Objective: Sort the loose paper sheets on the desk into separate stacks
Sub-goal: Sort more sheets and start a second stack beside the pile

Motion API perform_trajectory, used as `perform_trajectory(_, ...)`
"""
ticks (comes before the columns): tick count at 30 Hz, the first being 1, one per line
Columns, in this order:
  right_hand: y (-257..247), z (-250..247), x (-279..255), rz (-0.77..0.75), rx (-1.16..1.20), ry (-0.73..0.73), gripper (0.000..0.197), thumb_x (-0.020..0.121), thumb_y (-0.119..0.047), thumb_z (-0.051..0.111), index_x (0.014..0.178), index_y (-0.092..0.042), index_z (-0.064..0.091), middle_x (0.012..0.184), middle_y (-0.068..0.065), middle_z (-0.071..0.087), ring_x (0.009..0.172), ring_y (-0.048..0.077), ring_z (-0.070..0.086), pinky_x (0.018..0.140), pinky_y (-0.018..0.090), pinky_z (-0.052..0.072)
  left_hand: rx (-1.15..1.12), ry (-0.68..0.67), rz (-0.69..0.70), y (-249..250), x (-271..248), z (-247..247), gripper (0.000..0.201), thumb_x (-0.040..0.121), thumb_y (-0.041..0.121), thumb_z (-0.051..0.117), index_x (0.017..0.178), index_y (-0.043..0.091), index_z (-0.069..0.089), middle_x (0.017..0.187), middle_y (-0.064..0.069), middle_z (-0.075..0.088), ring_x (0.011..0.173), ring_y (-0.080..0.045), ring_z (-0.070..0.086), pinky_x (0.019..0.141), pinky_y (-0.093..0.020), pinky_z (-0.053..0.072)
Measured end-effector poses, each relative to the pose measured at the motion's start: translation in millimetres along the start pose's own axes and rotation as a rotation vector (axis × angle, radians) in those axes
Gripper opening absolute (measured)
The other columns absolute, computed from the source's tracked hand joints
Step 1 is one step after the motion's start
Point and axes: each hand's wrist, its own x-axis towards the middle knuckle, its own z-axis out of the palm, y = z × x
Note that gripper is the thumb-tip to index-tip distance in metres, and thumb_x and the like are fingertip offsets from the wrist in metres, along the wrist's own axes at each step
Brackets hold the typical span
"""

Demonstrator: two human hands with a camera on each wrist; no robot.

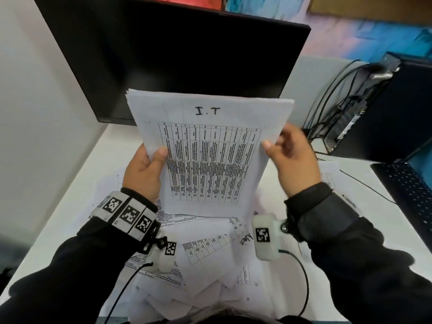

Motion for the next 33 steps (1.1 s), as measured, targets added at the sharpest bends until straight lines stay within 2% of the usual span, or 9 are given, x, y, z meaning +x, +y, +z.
perform_trajectory(4, 25, 16, -23, 0.238, -0.159, -0.146, 0.029, 0.096, -0.015, 0.046, 0.124, -0.02, 0.052, 0.105, -0.019, 0.057, 0.101, 0.003, 0.052, 0.091, 0.018, 0.042, -0.015, 0.042, 0.033, 6, -2, 4, 0.025, 0.095, 0.031, 0.046, 0.118, 0.032, 0.056, 0.112, 0.014, 0.065, 0.109, -0.008, 0.06, 0.099, -0.039, 0.046)
perform_trajectory(6, 25, 21, -28, 0.249, -0.133, -0.099, 0.029, 0.098, -0.014, 0.042, 0.125, -0.016, 0.052, 0.107, -0.015, 0.058, 0.102, 0.003, 0.051, 0.094, 0.019, 0.041, -0.001, 0.054, 0.088, 15, -5, 9, 0.026, 0.097, 0.031, 0.042, 0.121, 0.031, 0.052, 0.11, 0.021, 0.061, 0.107, 0.003, 0.057, 0.098, -0.028, 0.046)
perform_trajectory(9, 18, 23, -26, 0.15, -0.093, -0.013, 0.028, 0.099, -0.012, 0.04, 0.123, -0.018, 0.052, 0.107, -0.021, 0.058, 0.092, -0.017, 0.051, 0.082, -0.003, 0.036, -0.01, 0.062, 0.222, 35, -13, 17, 0.02, 0.1, 0.022, 0.036, 0.115, 0.035, 0.039, 0.102, 0.03, 0.051, 0.093, 0.026, 0.05, 0.079, 0.003, 0.039)
perform_trajectory(13, 20, 24, -30, 0.1, -0.003, 0.008, 0.027, 0.098, -0.013, 0.041, 0.115, -0.034, 0.046, 0.103, -0.033, 0.052, 0.092, -0.029, 0.047, 0.083, -0.004, 0.037, -0.032, 0.057, 0.306, 38, -25, 22, 0.02, 0.1, 0.014, 0.033, 0.111, 0.031, 0.031, 0.104, 0.028, 0.046, 0.092, 0.031, 0.046, 0.075, 0.008, 0.033)
perform_trajectory(15, 30, 26, -37, 0.159, 0.008, -0.021, 0.025, 0.096, -0.015, 0.046, 0.112, -0.034, 0.046, 0.103, -0.028, 0.056, 0.093, -0.023, 0.051, 0.091, 0.008, 0.043, -0.03, 0.053, 0.262, 23, -25, 19, 0.019, 0.1, 0.017, 0.034, 0.114, 0.028, 0.03, 0.108, 0.017, 0.051, 0.093, 0.026, 0.048, 0.074, 0.007, 0.035)
perform_trajectory(17, 42, 27, -43, 0.209, 0.003, -0.053, 0.024, 0.095, -0.016, 0.05, 0.111, -0.033, 0.045, 0.103, -0.027, 0.057, 0.093, -0.022, 0.052, 0.089, 0.008, 0.043, -0.021, 0.036, 0.194, 7, -25, 16, 0.02, 0.099, 0.019, 0.036, 0.118, 0.024, 0.031, 0.113, 0.006, 0.053, 0.092, 0.017, 0.052, 0.072, 0.004, 0.039)
perform_trajectory(22, 51, 25, -38, 0.232, 0.002, -0.038, 0.019, 0.095, -0.013, 0.047, 0.111, -0.025, 0.046, 0.103, -0.021, 0.059, 0.093, -0.017, 0.054, 0.079, -0.001, 0.04, 0.034, -0.026, 0.068, -13, -20, 12, 0.019, 0.098, 0.023, 0.04, 0.115, 0.029, 0.034, 0.091, 0.019, 0.052, 0.063, 0.023, 0.049, 0.055, 0.002, 0.04)
perform_trajectory(28, 57, 30, -34, 0.256, -0.056, -0.07, 0.027, 0.098, -0.011, 0.04, 0.122, -0.023, 0.046, 0.103, -0.025, 0.055, 0.093, -0.021, 0.049, 0.075, -0.009, 0.034, 0.025, -0.02, -0.076, -32, -12, 14, 0.022, 0.097, 0.029, 0.042, 0.116, 0.038, 0.04, 0.1, 0.024, 0.056, 0.093, 0.007, 0.053, 0.072, -0.017, 0.042)
perform_trajectory(33, 60, 35, -40, 0.327, -0.033, -0.065, 0.03, 0.099, -0.017, 0.04, 0.128, -0.021, 0.044, 0.104, -0.019, 0.053, 0.095, -0.003, 0.051, 0.072, -0.005, 0.033, 0.057, -0.064, -0.136, -44, -10, 12, 0.028, 0.097, 0.026, 0.042, 0.124, 0.033, 0.042, 0.097, 0.025, 0.054, 0.089, 0.011, 0.049, 0.069, -0.01, 0.037)
